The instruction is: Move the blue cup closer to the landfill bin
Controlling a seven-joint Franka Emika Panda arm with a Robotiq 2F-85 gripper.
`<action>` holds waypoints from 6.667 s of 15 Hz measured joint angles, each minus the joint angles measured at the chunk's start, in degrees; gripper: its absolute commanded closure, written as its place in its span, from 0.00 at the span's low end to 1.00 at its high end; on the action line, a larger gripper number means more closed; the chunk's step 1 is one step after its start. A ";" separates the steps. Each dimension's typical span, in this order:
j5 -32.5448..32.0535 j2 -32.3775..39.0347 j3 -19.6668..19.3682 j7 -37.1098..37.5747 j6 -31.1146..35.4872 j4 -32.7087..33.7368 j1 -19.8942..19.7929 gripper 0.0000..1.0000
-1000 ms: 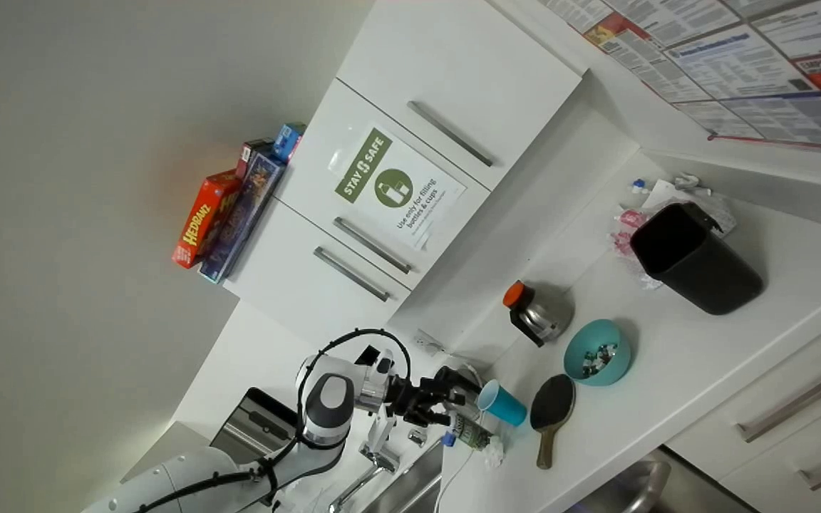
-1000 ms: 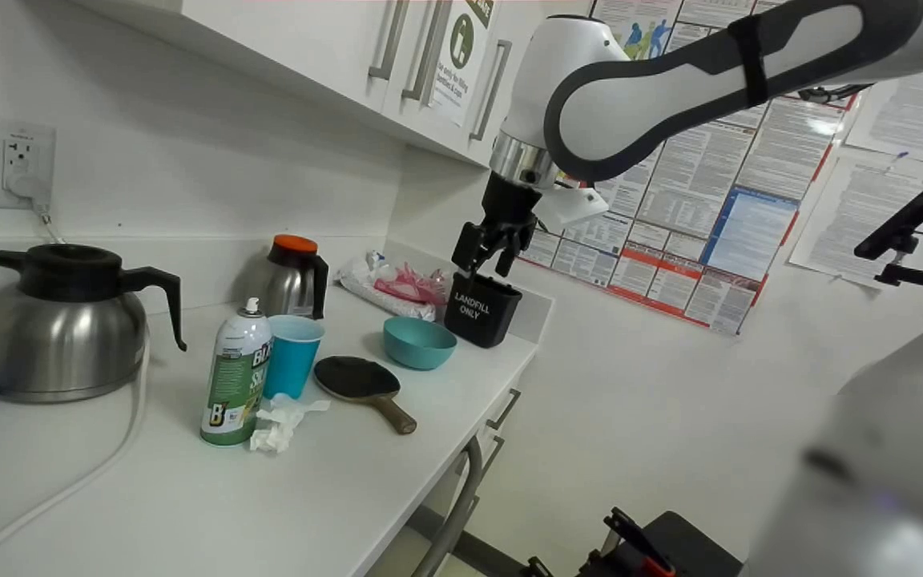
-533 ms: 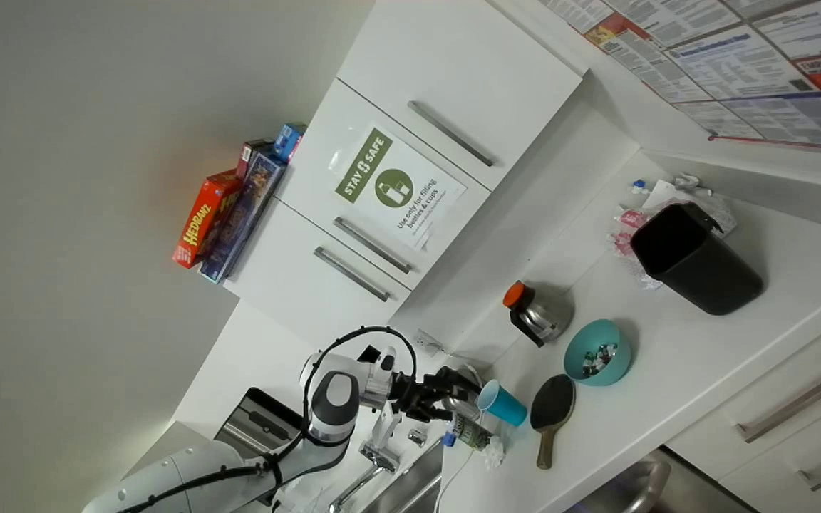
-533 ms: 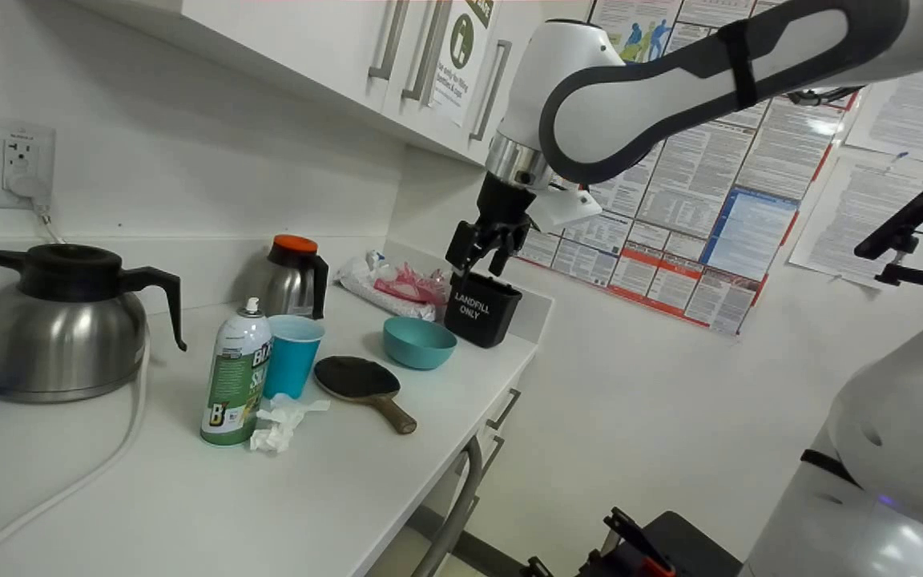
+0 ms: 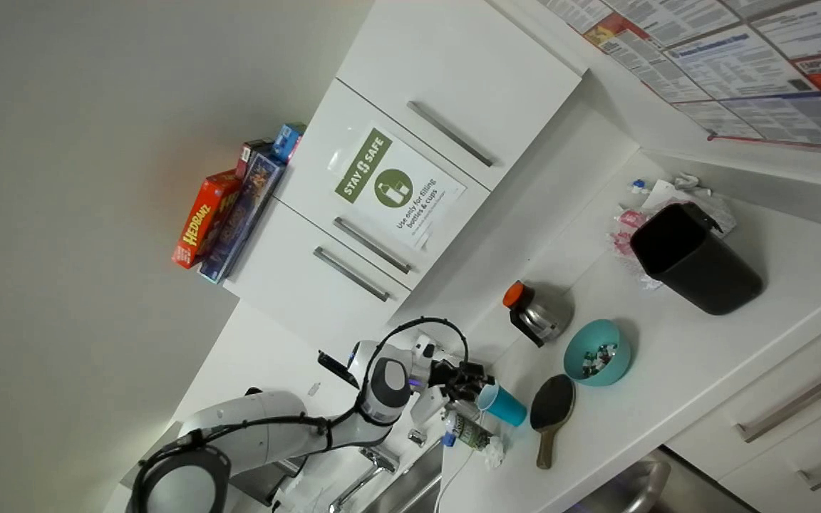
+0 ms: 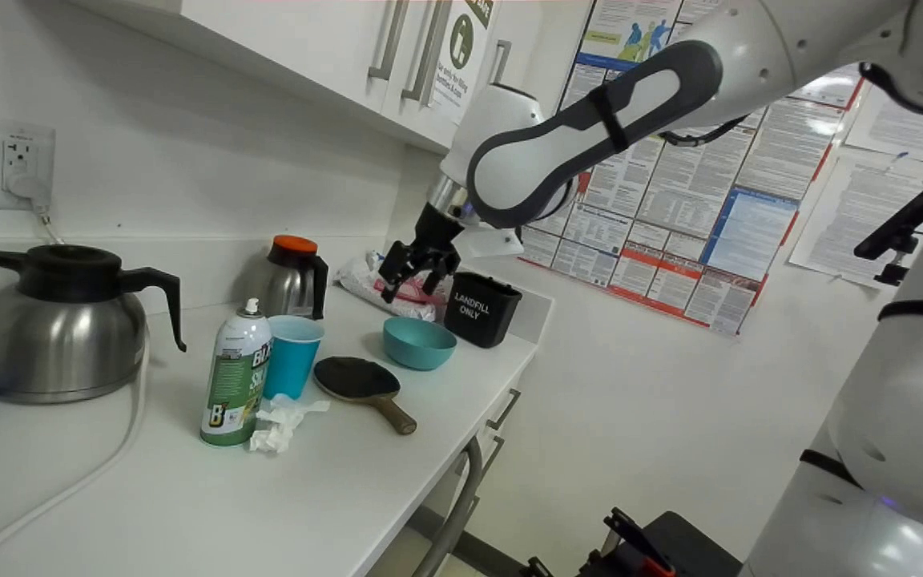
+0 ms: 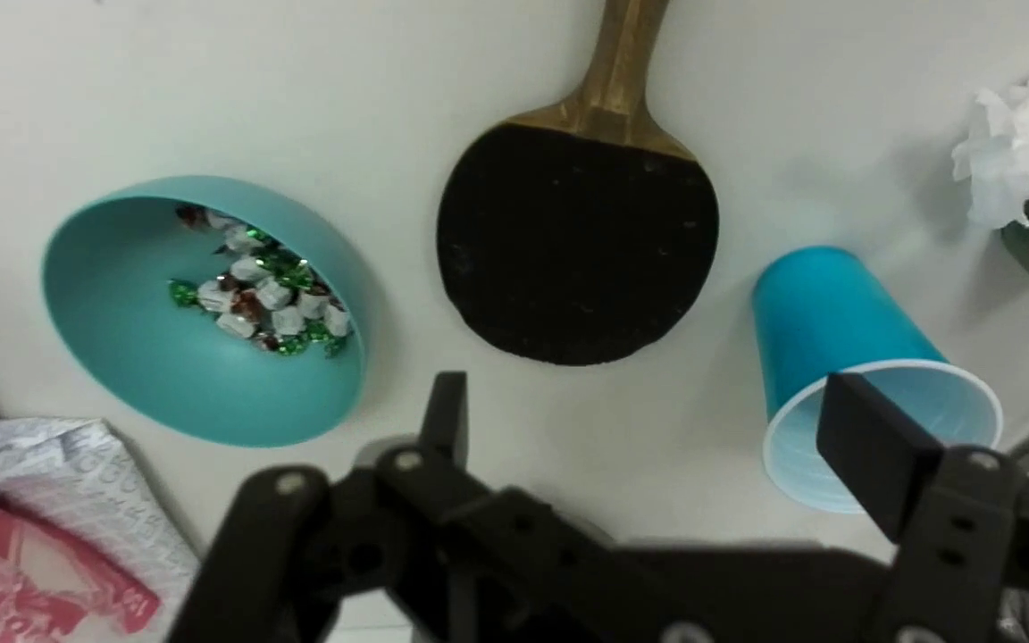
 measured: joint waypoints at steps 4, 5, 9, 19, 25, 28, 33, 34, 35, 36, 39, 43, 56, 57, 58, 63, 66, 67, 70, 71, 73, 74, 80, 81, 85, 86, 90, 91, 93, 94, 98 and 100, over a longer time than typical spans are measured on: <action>0.04 6.01 -0.05 0.00 0.23 4.33 1.92 0.00; 0.04 6.09 -0.08 0.00 0.23 4.50 1.94 0.00; 0.35 6.45 -0.94 -0.12 0.24 4.69 2.98 0.00; 2.77 14.97 -3.76 4.92 7.48 11.15 7.97 0.00; 10.71 23.42 -2.77 1.51 7.77 17.64 8.10 0.26; 11.85 26.35 -2.73 0.90 7.77 20.27 8.10 0.51; 12.42 28.54 -2.73 0.86 7.77 22.90 8.11 0.88; 12.50 28.74 -2.71 0.86 7.77 23.24 8.11 0.95; 12.59 28.92 -2.70 0.85 7.76 23.53 8.11 1.00; 12.65 29.06 -2.68 0.84 7.76 23.77 8.11 1.00; 13.10 29.26 -2.46 0.81 7.75 24.40 8.11 0.99; 13.61 29.05 -1.90 0.70 7.72 24.66 8.19 0.99; -4.16 6.37 -15.30 18.81 5.11 5.58 13.08 0.99; -5.73 4.31 -15.81 21.32 4.69 3.70 12.40 0.99; -6.78 2.35 -15.91 23.39 4.45 1.91 11.25 0.99; -8.99 -4.88 -15.53 31.31 4.48 -5.17 2.94 0.99; -13.98 -7.37 -15.09 38.67 4.50 -7.64 -3.31 0.99; -17.97 -7.93 -15.16 42.90 4.47 -8.08 -5.26 0.99; -29.27 -8.88 -15.06 54.30 3.70 -8.41 -8.90 0.95; -30.12 -8.97 -15.02 55.38 3.59 -8.41 -9.08 0.95; -30.22 -9.00 -14.83 55.79 3.53 -8.41 -9.08 0.99; -30.22 -9.01 -14.73 55.82 3.52 -8.41 -9.08 0.99; -29.93 -5.88 -15.75 56.31 6.04 -5.65 -9.40 0.99; -29.82 -4.85 -16.20 56.51 6.79 -4.67 -9.75 0.99; -28.40 -0.04 -18.35 57.24 9.36 -0.47 -10.99 0.99; -27.87 1.29 -18.86 57.29 9.95 0.54 -11.28 0.99; -28.37 7.45 -21.46 62.06 15.66 4.55 -12.23 0.99; -28.62 9.05 -22.22 63.87 16.98 5.57 -12.25 0.99; -28.77 12.33 -23.46 67.69 18.69 7.67 -12.15 0.99; -28.80 13.86 -23.90 69.46 18.94 8.73 -12.04 0.99; -29.17 18.97 -25.58 75.75 19.30 12.19 -10.71 0.99; -29.45 20.88 -26.82 78.72 19.32 13.51 -9.45 0.99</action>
